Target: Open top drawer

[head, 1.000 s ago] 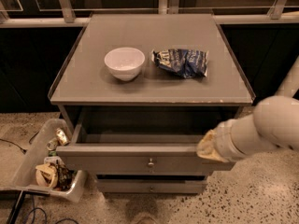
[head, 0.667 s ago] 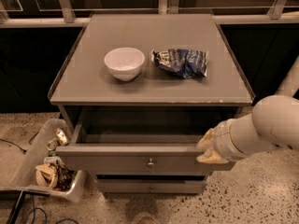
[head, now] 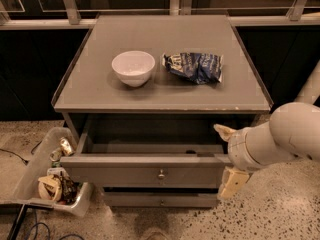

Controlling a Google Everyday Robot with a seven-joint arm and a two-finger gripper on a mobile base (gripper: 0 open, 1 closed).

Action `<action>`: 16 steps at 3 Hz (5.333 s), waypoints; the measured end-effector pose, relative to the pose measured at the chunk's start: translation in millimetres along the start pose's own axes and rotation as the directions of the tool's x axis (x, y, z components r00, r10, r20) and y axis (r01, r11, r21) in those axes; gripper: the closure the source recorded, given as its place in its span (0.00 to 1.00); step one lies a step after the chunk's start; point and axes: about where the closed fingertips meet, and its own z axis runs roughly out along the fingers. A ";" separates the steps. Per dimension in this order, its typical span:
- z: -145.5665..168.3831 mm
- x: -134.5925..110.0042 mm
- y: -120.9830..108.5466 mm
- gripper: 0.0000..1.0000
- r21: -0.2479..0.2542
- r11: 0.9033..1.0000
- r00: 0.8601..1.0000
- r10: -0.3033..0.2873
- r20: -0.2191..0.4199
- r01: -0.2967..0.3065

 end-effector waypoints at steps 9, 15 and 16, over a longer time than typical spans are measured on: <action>49.4 34.4 17.3 1.00 -0.066 0.994 0.996 0.090 0.018 -0.088; 41.4 45.4 50.4 1.00 -0.074 0.992 0.994 0.102 0.040 -0.099; 38.5 47.4 58.6 1.00 -0.071 0.992 0.993 0.109 0.039 -0.106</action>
Offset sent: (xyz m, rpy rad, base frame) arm 0.0241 -0.0185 -0.1100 0.1009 0.1553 -0.0835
